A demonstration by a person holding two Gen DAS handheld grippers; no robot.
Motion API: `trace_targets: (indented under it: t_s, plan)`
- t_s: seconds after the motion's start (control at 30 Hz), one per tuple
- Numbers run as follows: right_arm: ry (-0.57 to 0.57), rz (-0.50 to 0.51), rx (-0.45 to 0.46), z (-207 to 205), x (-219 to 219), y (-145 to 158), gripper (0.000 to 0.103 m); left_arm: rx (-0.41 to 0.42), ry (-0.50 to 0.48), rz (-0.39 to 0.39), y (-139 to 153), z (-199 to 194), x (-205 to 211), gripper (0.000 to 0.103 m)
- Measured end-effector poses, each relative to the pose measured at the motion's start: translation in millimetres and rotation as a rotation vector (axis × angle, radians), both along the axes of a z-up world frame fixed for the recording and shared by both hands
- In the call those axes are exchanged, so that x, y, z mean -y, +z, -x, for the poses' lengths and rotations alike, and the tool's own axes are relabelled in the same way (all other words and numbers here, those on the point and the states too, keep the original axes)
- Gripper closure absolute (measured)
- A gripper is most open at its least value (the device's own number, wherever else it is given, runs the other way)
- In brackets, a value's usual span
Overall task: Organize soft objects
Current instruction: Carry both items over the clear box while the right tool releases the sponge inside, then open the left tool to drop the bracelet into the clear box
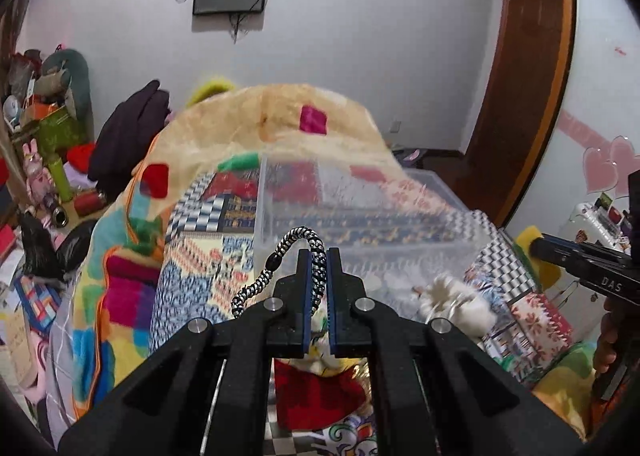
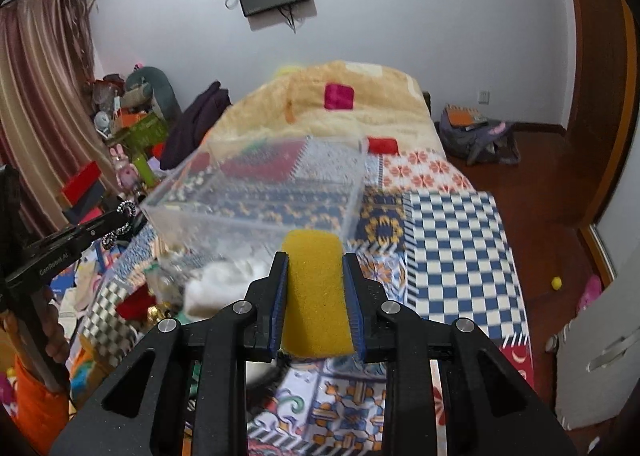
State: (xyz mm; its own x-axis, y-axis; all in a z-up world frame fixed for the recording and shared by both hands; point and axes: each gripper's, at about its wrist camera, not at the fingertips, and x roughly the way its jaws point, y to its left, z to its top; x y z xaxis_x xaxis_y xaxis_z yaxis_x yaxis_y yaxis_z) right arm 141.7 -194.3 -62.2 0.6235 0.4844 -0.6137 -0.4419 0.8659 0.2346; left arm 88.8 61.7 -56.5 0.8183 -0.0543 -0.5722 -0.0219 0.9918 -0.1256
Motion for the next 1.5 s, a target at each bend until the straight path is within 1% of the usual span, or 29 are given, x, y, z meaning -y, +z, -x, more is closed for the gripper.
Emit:
trace_targets:
  t_s: [0.17, 0.27, 0.4, 0.47, 0.6, 0.7, 0.83, 1.0, 1.07, 1.13, 1.2, 1.23, 1.27, 1.3, 1.37, 1.5]
  plan:
    - [0.003, -0.007, 0.047, -10.9, -9.6, 16.8, 0.079, 0.016, -0.033, 0.016, 14.5, -12.1, -0.3, 0.098]
    - [0.009, -0.006, 0.069, -19.5, -17.4, 22.3, 0.079, 0.01, -0.045, 0.013, 17.6, -23.5, -1.1, 0.098]
    - [0.014, 0.0, 0.082, -36.6, -30.2, 24.5, 0.079, -0.015, -0.068, 0.022, 14.8, -43.1, -3.9, 0.098]
    - [0.015, -0.001, 0.078, -46.7, -36.0, 23.2, 0.079, -0.042, -0.073, 0.025, 10.7, -56.2, -5.8, 0.098]
    - [0.016, 0.011, 0.049, -67.8, -46.6, 15.4, 0.079, -0.112, -0.088, 0.026, -2.9, -82.0, -7.5, 0.098]
    - [0.024, 0.026, 0.01, -83.3, -55.7, 4.7, 0.079, -0.171, -0.098, 0.019, -17.5, -101.2, -5.6, 0.098]
    - [0.041, 0.061, -0.045, -99.0, -70.4, -14.3, 0.079, -0.227, -0.102, 0.004, -32.8, -118.8, -4.3, 0.098]
    - [0.076, 0.111, -0.107, -109.8, -85.3, -32.6, 0.079, -0.273, -0.126, -0.023, -45.4, -130.4, 1.2, 0.098]
    - [0.099, 0.124, -0.117, -108.5, -88.8, -36.2, 0.076, -0.273, -0.14, -0.03, -46.8, -129.2, 3.2, 0.098]
    - [0.118, 0.134, -0.112, -105.0, -90.5, -36.8, 0.076, -0.267, -0.151, -0.053, -46.5, -125.9, 6.7, 0.092]
    - [0.128, 0.143, -0.104, -102.5, -91.3, -35.7, 0.074, -0.257, -0.15, -0.065, -44.8, -122.3, 8.0, 0.079]
    - [0.132, 0.142, -0.102, -100.4, -90.4, -34.0, 0.071, -0.25, -0.144, -0.069, -43.1, -119.8, 8.3, 0.074]
    - [0.132, 0.137, -0.098, -99.1, -88.6, -32.0, 0.063, -0.24, -0.139, -0.071, -40.4, -117.0, 8.3, 0.066]
    - [0.13, 0.131, -0.092, -99.4, -87.2, -30.2, 0.058, -0.225, -0.135, -0.072, -36.4, -112.5, 8.1, 0.06]
    - [0.118, 0.107, -0.063, -94.0, -80.4, -22.1, 0.043, -0.202, -0.126, -0.077, -29.1, -106.9, 7.7, 0.054]
    - [0.1, 0.071, -0.015, -82.0, -67.4, -2.8, 0.03, -0.152, -0.118, -0.087, -10.4, -89.5, 8.6, 0.041]
